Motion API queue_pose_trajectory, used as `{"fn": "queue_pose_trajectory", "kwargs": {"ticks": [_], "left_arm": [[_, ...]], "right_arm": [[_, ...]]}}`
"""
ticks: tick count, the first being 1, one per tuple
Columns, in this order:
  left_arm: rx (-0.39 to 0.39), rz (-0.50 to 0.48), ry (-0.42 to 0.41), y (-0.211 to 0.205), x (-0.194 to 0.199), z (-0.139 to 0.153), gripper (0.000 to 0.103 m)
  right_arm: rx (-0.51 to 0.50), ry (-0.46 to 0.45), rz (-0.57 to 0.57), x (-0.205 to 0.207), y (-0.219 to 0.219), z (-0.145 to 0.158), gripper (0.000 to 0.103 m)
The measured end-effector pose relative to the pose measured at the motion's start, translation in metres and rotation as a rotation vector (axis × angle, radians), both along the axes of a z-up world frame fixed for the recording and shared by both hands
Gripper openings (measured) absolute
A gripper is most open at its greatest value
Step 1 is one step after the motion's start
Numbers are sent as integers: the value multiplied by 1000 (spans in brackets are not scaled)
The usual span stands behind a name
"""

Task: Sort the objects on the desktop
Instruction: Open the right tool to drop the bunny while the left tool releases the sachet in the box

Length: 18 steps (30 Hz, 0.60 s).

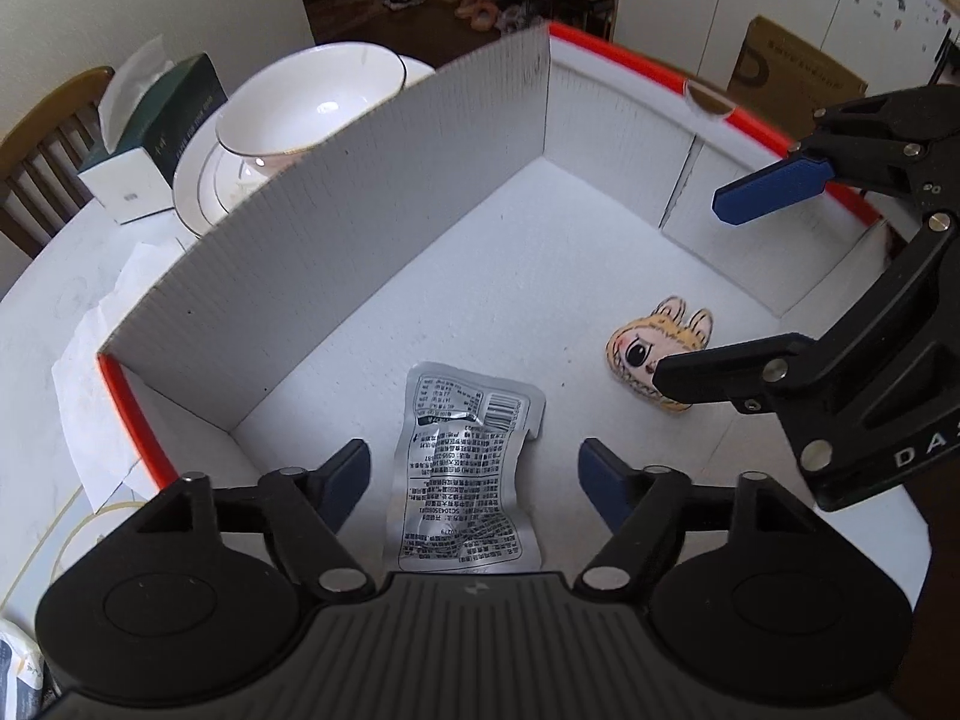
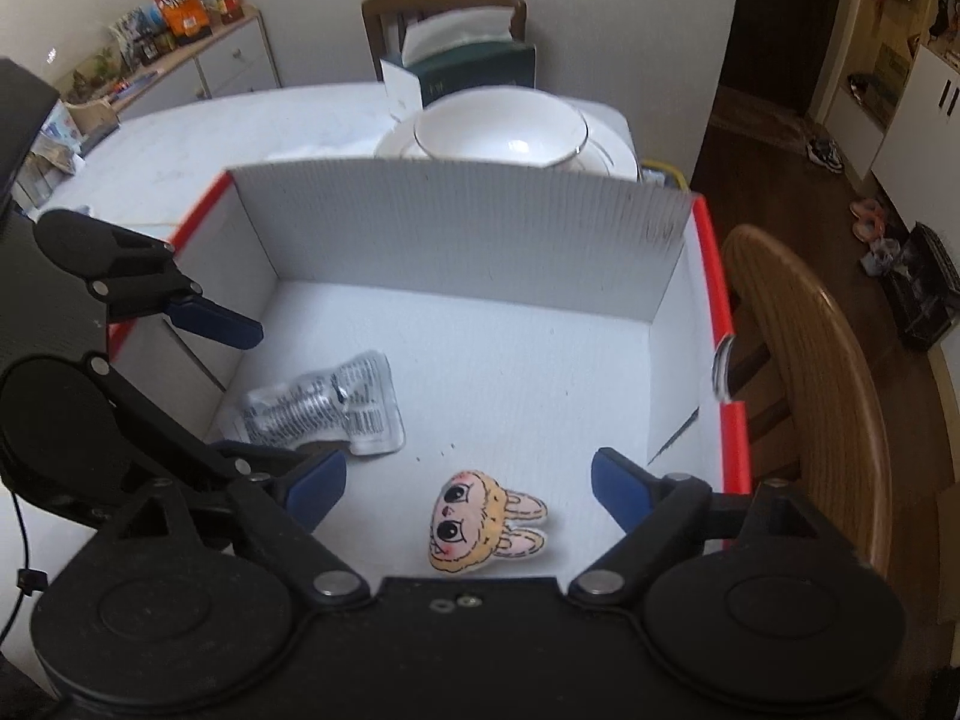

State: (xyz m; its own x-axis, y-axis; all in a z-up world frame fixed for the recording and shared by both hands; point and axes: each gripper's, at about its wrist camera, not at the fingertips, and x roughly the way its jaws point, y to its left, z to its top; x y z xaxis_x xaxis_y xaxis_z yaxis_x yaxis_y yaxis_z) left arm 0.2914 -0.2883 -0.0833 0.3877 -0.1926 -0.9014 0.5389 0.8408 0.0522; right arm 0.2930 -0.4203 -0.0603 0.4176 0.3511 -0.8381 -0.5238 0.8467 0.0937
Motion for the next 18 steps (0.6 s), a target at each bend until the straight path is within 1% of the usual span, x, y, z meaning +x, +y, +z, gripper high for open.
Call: {"fn": "queue_pose_trajectory", "kwargs": {"ticks": [7,8,13,15,17,18], "left_arm": [[-67,28,-40,11,-10,20,84],[-76,33,-45,13,-11,22,84],[-121,66,-66,24,-16,33,88],[-137,75,-72,28,-20,38,97],[-155,82,-86,32,-24,43,102],[-162,87,-93,34,-26,45,102]], "right_arm": [[70,-41,-11,-10,-13,22,93],[80,-47,-13,-12,-13,24,94],[129,-75,-20,-20,-15,34,95],[150,-85,-19,-23,-15,38,96],[167,-100,-21,-27,-14,41,96],[179,-107,-23,-29,-13,43,96]]}}
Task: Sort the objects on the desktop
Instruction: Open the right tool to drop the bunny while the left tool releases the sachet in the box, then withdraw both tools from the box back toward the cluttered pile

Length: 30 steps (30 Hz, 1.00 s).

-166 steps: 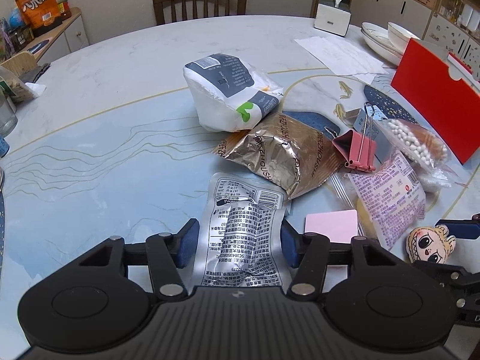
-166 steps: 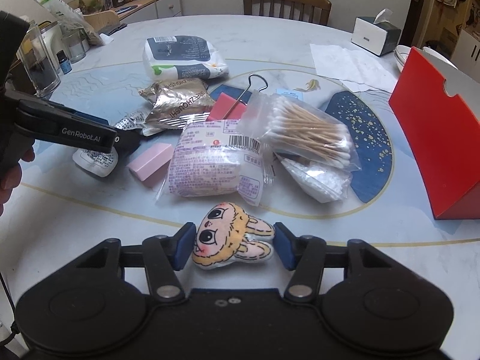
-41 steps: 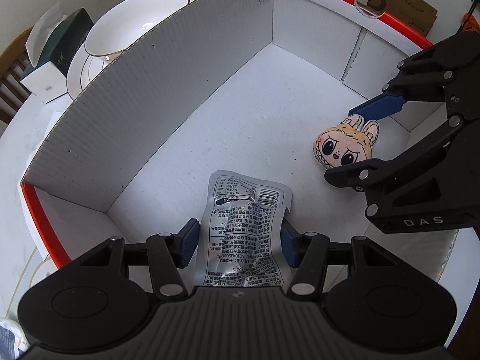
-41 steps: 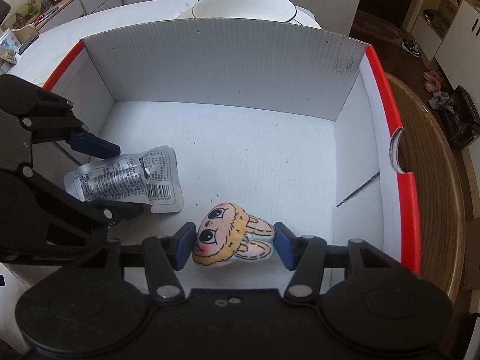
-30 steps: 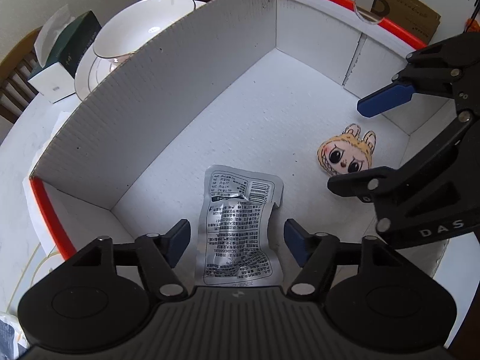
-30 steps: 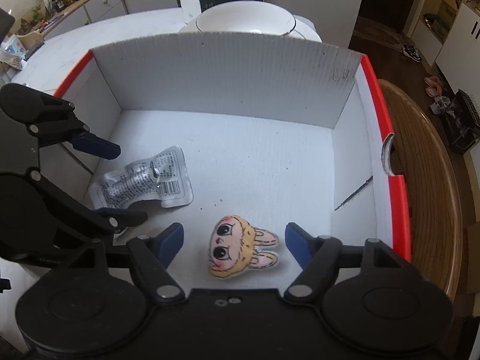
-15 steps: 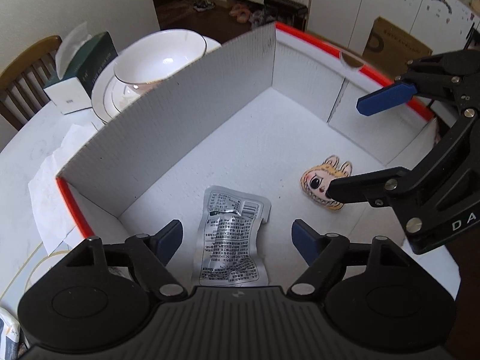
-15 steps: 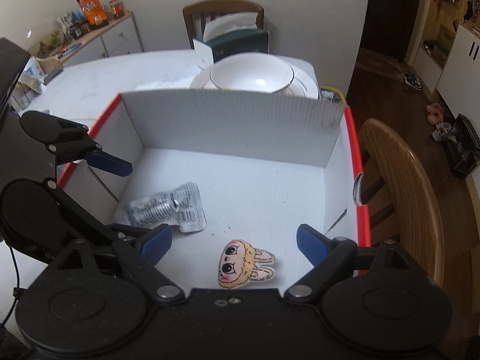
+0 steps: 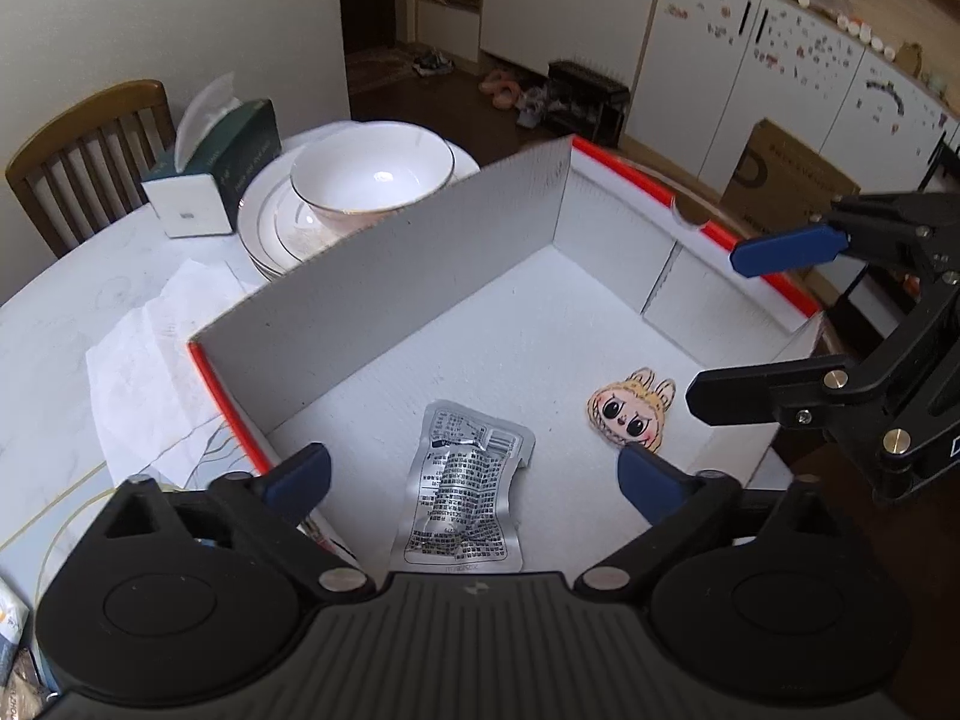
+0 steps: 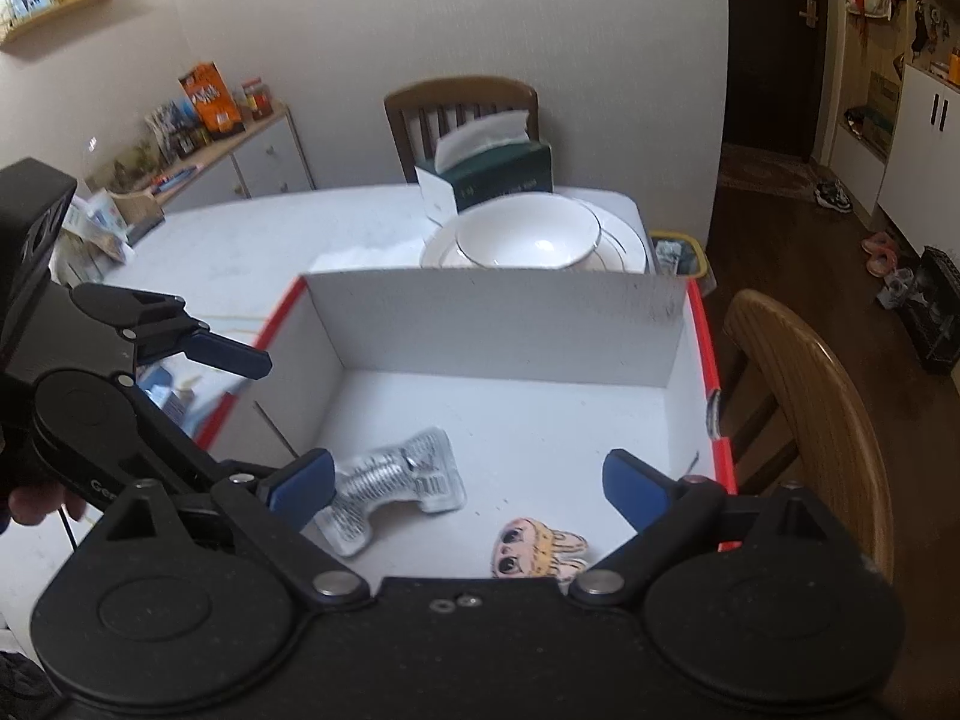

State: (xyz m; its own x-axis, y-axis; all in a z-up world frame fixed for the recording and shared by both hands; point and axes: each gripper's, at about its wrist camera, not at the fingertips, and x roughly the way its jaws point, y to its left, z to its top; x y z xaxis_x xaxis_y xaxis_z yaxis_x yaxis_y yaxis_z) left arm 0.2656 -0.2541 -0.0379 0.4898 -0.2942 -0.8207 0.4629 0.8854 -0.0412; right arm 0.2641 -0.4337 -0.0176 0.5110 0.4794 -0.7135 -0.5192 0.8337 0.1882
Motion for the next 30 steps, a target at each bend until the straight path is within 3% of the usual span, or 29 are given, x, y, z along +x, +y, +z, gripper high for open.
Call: {"fn": "queue_pose_trajectory", "kwargs": {"ticks": [7,30], "left_arm": [[-50,38,-40,22,-17,15,103],[-149,52,-157,116,-103,39,103]], "right_arm": [[64,-30,-25,-13,5,11,99],[88,-101,-107,-86,84,28,102]]}}
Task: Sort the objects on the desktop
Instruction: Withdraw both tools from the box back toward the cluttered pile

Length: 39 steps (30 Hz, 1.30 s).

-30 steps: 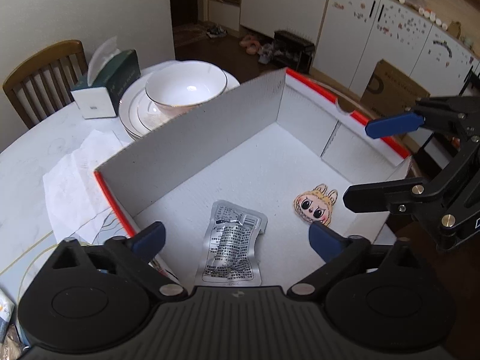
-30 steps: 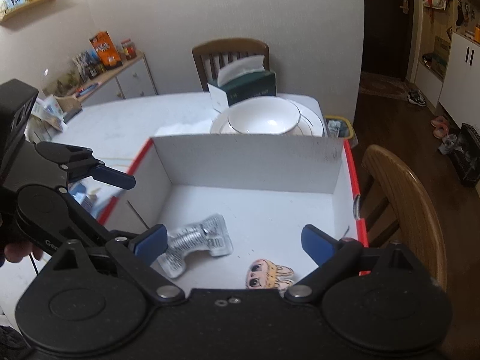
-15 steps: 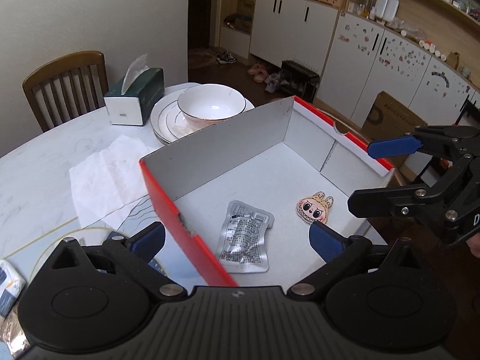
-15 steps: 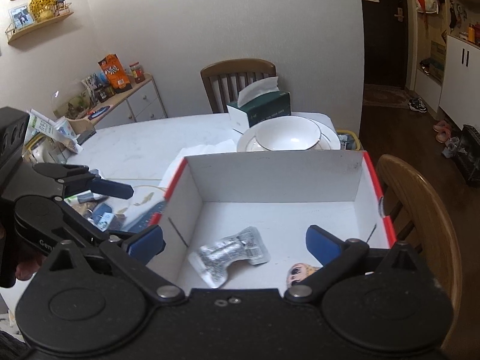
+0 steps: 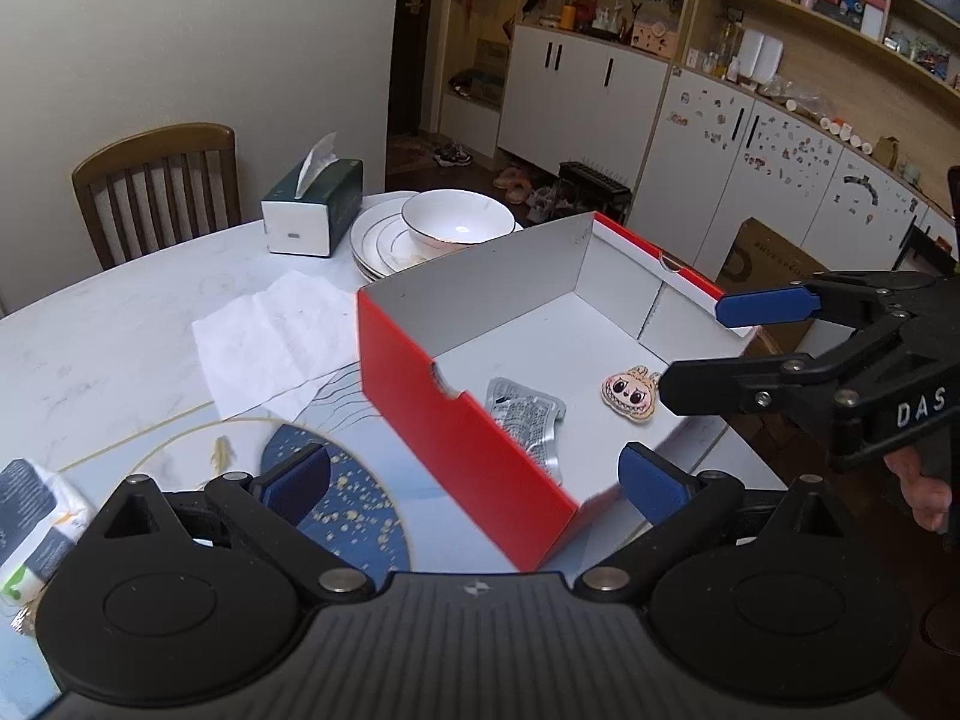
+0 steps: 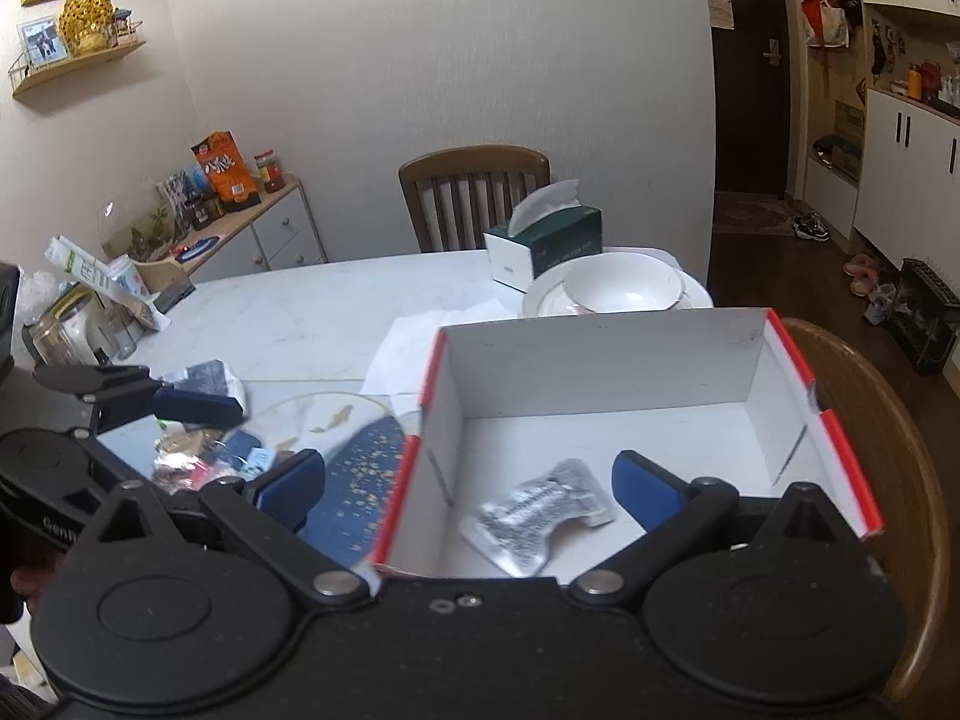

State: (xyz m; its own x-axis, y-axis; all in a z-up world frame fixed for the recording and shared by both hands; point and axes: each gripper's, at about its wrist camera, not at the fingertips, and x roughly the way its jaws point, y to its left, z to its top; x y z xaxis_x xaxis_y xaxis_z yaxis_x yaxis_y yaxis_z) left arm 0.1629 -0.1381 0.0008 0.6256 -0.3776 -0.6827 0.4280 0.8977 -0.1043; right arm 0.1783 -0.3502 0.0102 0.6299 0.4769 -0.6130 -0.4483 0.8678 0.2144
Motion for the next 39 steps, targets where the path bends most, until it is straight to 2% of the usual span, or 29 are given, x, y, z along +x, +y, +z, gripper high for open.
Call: {"fn": "queue_pose_trajectory", "kwargs": {"ticks": [14,27,32,39], "left_arm": [[17,68,-28,81,-36,-8,103],[18,148,-22,154,-60,-26,103],[9,174,7,180,-65,-38,103],[44,215,55,211,-64,-62,103]], "right_arm": [[-4,16,68,-33,75,-1,102],[-13,65,70,-45,125,-17,102],[-34,92,92,-45,147,-26,102],[-46,143,96,-39,174,-43,102]]}}
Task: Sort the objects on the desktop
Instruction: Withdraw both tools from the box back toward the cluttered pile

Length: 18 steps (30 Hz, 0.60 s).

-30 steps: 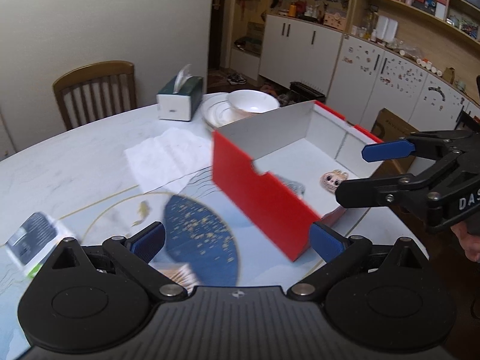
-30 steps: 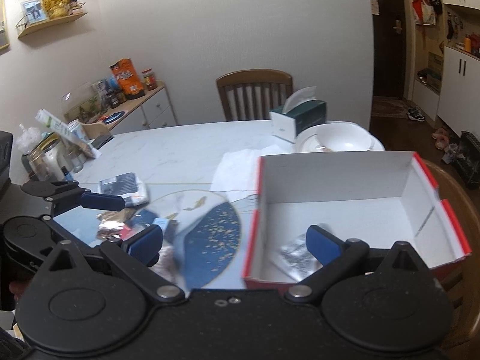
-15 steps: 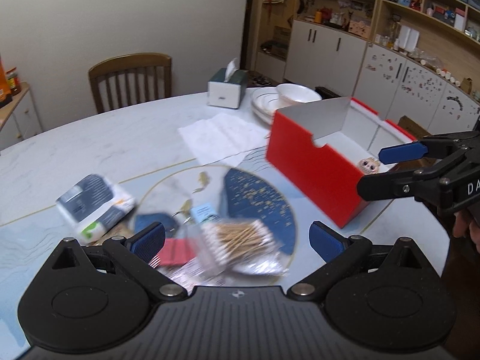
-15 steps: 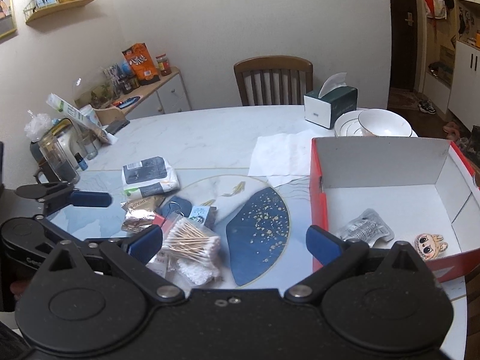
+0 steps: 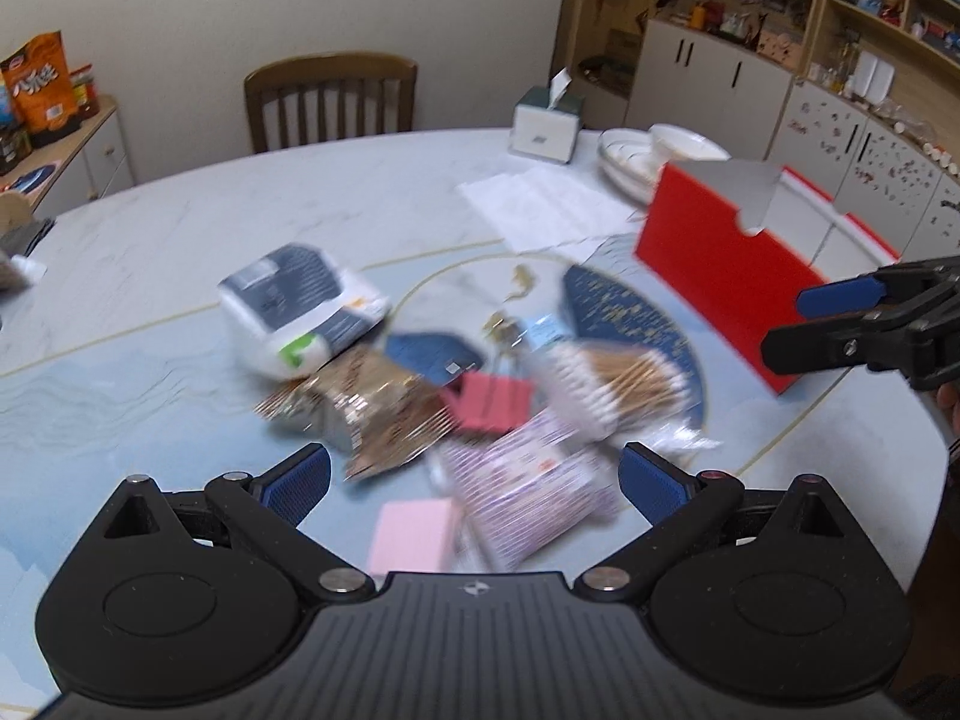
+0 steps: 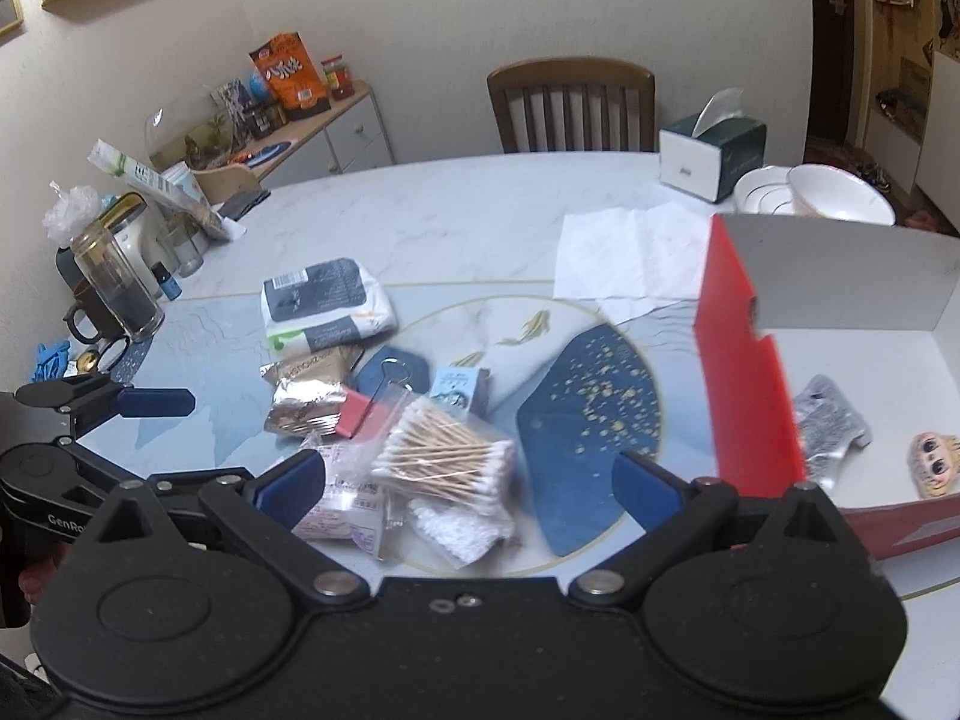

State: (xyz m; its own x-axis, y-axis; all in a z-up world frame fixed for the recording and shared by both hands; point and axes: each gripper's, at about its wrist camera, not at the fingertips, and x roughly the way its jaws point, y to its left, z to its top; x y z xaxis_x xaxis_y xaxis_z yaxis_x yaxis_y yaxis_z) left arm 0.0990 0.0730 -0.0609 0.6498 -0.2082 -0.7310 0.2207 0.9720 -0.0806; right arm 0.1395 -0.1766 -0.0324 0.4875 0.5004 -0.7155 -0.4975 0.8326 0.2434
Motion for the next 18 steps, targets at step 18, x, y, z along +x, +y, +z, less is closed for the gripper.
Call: {"fn": "queue_pose_trajectory", "kwargs": {"ticks": [18], "left_arm": [[74,-23,100,36,10,-53,102]], "right_arm": [[-50,64,-61,26,41,-32,101]]}}
